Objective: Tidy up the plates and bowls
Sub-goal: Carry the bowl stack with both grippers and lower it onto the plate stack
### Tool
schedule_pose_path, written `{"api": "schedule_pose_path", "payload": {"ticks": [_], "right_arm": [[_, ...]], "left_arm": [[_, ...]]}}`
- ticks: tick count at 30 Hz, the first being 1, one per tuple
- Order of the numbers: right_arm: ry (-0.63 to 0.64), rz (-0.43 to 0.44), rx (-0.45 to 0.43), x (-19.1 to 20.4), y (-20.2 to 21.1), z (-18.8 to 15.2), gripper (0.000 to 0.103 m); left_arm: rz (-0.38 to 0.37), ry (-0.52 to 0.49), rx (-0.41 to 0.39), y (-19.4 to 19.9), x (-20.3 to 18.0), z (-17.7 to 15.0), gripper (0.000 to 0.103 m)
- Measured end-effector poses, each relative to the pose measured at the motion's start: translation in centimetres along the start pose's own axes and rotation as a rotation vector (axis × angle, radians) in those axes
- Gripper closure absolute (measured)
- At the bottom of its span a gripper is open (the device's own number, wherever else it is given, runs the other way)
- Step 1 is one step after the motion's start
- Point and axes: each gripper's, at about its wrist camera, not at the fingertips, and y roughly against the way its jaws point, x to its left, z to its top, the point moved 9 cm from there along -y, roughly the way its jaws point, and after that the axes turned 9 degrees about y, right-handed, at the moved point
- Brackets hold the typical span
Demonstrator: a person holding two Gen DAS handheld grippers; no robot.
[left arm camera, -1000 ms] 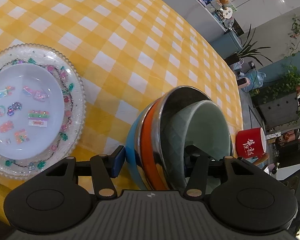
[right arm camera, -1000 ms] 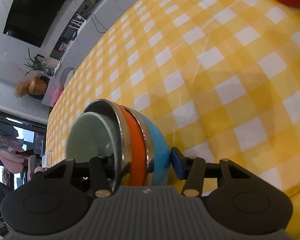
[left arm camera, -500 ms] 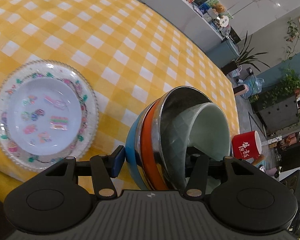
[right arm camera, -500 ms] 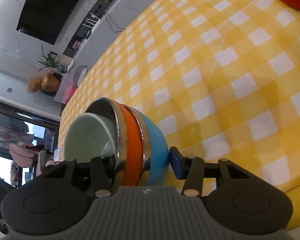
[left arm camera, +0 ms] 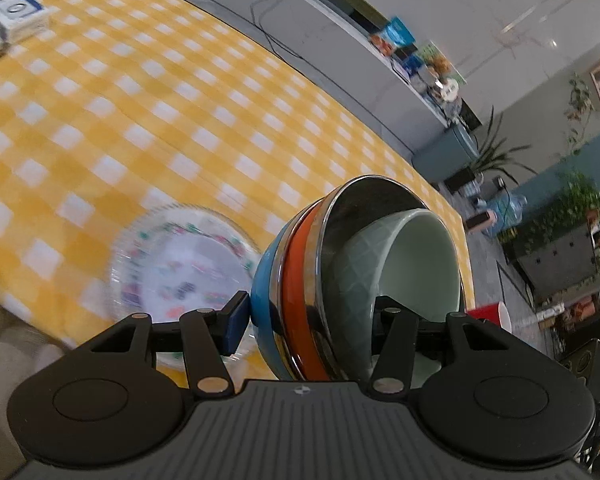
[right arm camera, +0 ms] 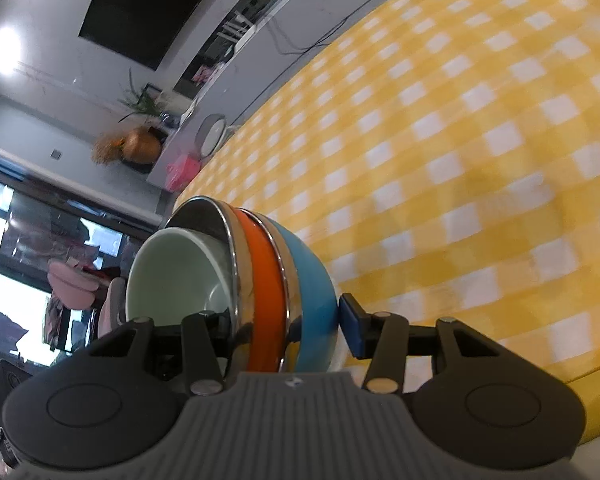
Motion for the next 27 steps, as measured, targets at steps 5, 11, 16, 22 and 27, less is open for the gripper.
{"api": "schedule_pose_path", "payload": {"ticks": [5, 11, 16, 22, 27], "right_arm": [[0.031, 0.012, 0.022, 2.8, -2.3, -0.5, 0.055], [0.055, -0.019, 0.047, 3.8, -5.0, -1.2, 0.055], [0.064, -0.062, 0.066, 3.3, -6.4, -1.8, 0.055], [0.049, -0.074, 0.088, 2.4, -7.7, -2.5, 0.055], [0.043, -0.083, 0.105, 1.7, -8.2, -3.0, 0.055]], "left_arm": [[0.000, 0.044, -0.016, 0.8, 2.5, 1.4, 0.043], [-0.019, 0.105, 0.013, -0.4, 5.5, 2.3, 0.043], [-0.026, 0.135, 0.047, -2.0, 7.0, 2.5, 0.043], [-0.017, 0.131, 0.051, -2.9, 8.1, 2.8, 0.043], [-0.021, 0.130, 0.057, -3.4, 8.6, 2.7, 0.043]]}}
